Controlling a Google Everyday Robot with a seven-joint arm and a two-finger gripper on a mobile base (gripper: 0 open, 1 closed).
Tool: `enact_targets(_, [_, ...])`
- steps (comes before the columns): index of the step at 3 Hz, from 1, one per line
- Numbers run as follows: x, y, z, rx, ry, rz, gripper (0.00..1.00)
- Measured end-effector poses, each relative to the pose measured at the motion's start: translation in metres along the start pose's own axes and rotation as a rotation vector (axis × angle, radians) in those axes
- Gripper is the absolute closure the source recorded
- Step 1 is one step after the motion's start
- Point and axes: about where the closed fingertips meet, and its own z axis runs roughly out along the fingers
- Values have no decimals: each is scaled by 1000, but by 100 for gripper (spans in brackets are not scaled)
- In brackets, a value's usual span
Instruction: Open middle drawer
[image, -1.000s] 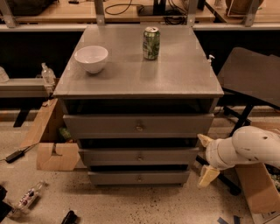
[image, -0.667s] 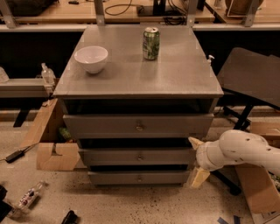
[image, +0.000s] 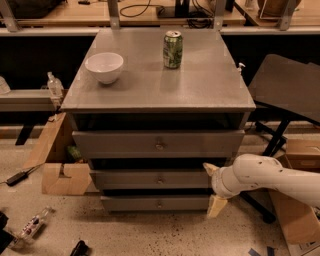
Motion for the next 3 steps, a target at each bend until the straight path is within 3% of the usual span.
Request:
enact_targets(1, [-5,-3,14,-34,12,-15,0])
enact_targets(2, [1,-16,38,-57,83,-33,0])
enact_targets(3, [16,-38,63,-72,199,-47,0])
